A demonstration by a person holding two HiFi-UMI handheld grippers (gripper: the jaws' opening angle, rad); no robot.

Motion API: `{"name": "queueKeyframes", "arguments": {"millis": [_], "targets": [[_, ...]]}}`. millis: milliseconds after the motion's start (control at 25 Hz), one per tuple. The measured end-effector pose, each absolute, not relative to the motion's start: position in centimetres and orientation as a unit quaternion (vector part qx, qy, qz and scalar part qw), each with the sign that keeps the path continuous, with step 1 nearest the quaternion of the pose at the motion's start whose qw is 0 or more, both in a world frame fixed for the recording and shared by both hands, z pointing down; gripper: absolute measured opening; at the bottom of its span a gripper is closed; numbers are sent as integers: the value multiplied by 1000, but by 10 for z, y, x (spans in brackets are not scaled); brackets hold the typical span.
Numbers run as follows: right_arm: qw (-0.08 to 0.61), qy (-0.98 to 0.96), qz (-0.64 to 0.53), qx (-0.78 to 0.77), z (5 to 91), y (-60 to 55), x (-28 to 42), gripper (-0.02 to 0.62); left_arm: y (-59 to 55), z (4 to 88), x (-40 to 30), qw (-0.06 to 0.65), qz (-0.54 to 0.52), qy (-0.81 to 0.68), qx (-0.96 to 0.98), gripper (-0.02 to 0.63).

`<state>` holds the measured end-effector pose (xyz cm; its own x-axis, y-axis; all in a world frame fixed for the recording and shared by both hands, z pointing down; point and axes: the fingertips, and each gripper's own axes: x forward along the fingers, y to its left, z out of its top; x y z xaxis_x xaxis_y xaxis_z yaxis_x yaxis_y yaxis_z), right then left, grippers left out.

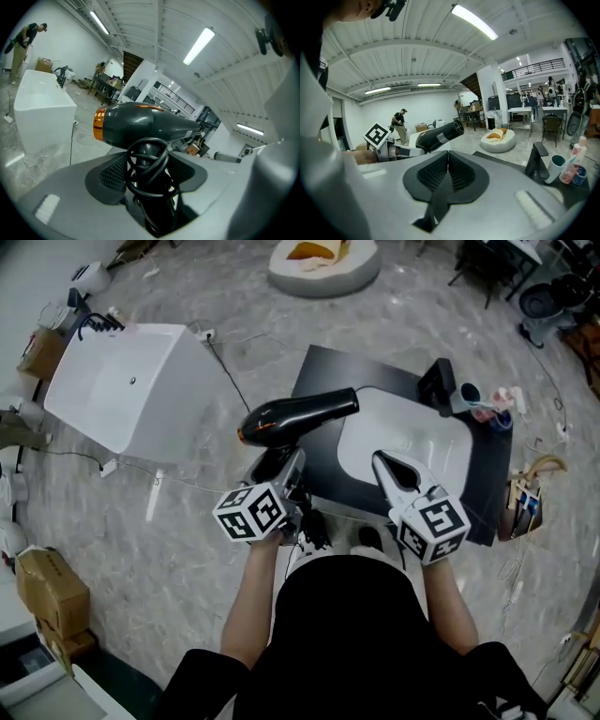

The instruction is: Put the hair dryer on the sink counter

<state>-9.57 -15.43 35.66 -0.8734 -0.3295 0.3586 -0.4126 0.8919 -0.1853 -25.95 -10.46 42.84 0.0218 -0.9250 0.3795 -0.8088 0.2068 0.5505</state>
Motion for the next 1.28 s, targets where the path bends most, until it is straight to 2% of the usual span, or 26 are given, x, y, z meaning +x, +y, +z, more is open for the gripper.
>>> {"name": "queueKeyframes", "arguments": {"millis": [640,1280], "targets": [[195,-926,161,281,382,-157,-107,11,-166,502,-286,397,-6,-636,662,264],[227,-907,197,295,415,-164,-114,11,-208,575,-298,405,77,-616,671,264]]}}
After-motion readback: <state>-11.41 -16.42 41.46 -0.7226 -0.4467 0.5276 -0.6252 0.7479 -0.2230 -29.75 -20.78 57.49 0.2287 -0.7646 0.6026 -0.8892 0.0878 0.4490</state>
